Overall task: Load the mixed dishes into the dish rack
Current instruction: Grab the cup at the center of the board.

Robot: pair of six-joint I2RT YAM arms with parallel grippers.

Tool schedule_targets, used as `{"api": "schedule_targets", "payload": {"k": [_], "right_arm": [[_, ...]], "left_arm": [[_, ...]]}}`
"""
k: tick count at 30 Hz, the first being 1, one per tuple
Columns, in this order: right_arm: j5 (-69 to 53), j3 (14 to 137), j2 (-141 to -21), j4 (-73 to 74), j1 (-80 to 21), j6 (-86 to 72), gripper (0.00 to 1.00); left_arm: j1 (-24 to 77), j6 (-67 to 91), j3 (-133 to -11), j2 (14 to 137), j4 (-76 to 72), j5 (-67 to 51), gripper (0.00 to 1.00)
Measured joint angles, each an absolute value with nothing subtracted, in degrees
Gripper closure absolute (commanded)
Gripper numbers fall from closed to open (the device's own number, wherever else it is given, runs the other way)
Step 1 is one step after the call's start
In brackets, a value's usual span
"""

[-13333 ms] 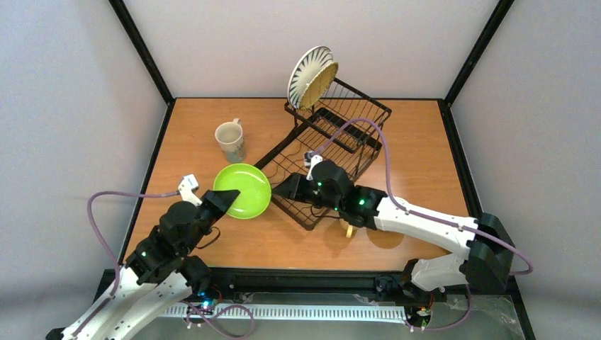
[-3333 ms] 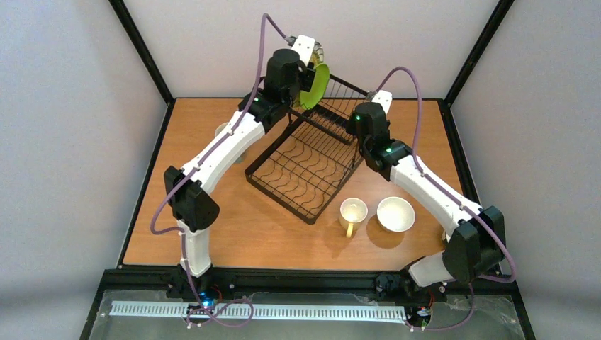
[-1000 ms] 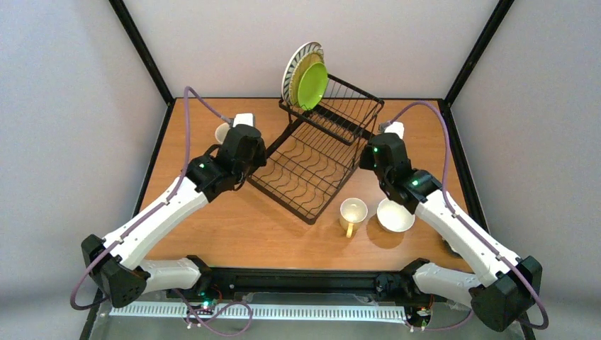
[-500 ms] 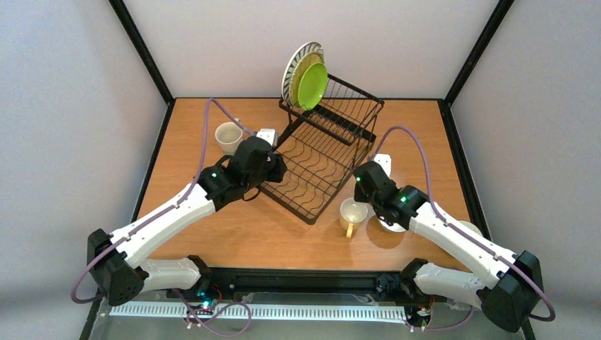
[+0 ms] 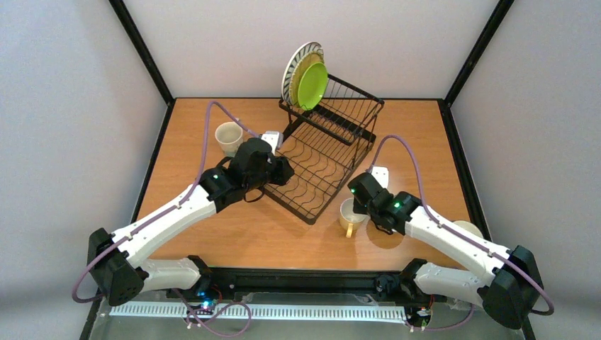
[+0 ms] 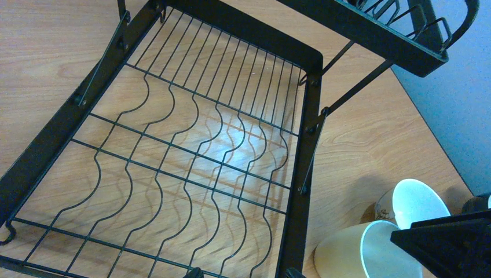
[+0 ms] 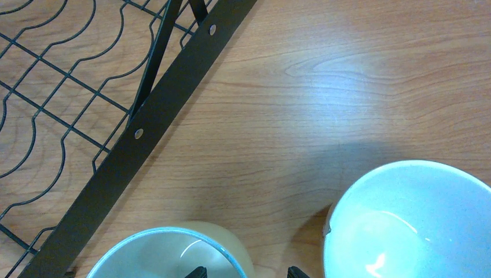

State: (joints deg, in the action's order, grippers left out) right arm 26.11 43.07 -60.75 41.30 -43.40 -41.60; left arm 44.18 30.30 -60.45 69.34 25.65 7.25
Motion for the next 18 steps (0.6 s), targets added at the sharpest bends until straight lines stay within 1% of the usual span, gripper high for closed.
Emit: {"api": "schedule_targets", "payload": {"k": [5,6,9,12,14,18], "right_arm": [[25.5,41.9,-61.8,40.2,-43.4,-42.5,0.22],[25.3,41.5,-62.2,40.0,-43.4,-42.7,0.23],[24.5,40.2,-63.1,39.2,-43.4,-43.0,0.32],[24.1,39.8,-64.1,38.5,-43.5,-43.3,0.45],[23.7,39.7,-64.6,37.8,-43.5,-43.4,0.50],[23.5,39.7,-65.3,37.0,-43.5,-43.3,0.79]], "left_arm": [[44.2,30.7,-60.4,69.4,25.2,6.2,0.21],[44.2,30.7,-60.4,69.4,25.2,6.0,0.21],[44.2,30.9,-60.3,69.4,25.1,5.8,0.21],[44.2,31.1,-60.1,69.4,25.0,5.7,0.21],[44.2,31.1,-60.0,69.4,24.9,5.7,0.21],[44.2,31.2,-59.8,69.5,24.8,5.6,0.21]]}}
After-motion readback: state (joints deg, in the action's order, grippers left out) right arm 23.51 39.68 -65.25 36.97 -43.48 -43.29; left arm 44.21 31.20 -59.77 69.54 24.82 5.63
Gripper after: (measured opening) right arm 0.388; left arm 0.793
